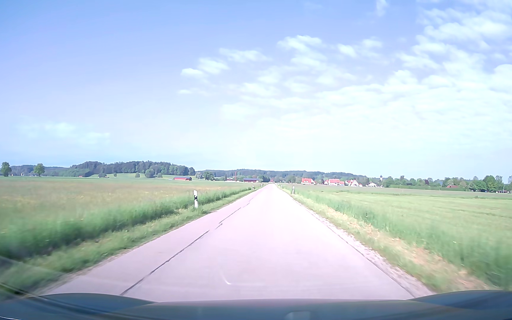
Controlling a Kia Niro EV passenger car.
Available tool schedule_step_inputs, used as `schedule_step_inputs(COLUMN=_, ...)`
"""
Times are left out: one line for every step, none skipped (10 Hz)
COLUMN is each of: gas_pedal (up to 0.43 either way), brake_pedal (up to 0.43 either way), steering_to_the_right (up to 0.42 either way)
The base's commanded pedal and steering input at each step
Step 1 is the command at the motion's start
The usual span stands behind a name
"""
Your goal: Follow the waypoints while adhering to traffic rules and regulations
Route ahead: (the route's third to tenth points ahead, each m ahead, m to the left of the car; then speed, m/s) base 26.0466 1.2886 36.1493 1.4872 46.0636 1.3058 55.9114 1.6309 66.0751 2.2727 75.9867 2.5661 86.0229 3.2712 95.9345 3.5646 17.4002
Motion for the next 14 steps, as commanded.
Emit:
schedule_step_inputs(gas_pedal=0.169, brake_pedal=0.000, steering_to_the_right=0.001)
schedule_step_inputs(gas_pedal=0.169, brake_pedal=0.000, steering_to_the_right=0.001)
schedule_step_inputs(gas_pedal=0.169, brake_pedal=0.000, steering_to_the_right=0.001)
schedule_step_inputs(gas_pedal=0.169, brake_pedal=0.000, steering_to_the_right=0.000)
schedule_step_inputs(gas_pedal=0.169, brake_pedal=0.000, steering_to_the_right=0.000)
schedule_step_inputs(gas_pedal=0.169, brake_pedal=0.000, steering_to_the_right=0.000)
schedule_step_inputs(gas_pedal=0.169, brake_pedal=0.000, steering_to_the_right=0.000)
schedule_step_inputs(gas_pedal=0.169, brake_pedal=0.000, steering_to_the_right=0.000)
schedule_step_inputs(gas_pedal=0.169, brake_pedal=0.000, steering_to_the_right=0.000)
schedule_step_inputs(gas_pedal=0.169, brake_pedal=0.000, steering_to_the_right=0.000)
schedule_step_inputs(gas_pedal=0.169, brake_pedal=0.000, steering_to_the_right=0.000)
schedule_step_inputs(gas_pedal=0.169, brake_pedal=0.000, steering_to_the_right=0.000)
schedule_step_inputs(gas_pedal=0.169, brake_pedal=0.000, steering_to_the_right=0.000)
schedule_step_inputs(gas_pedal=0.169, brake_pedal=0.000, steering_to_the_right=0.000)
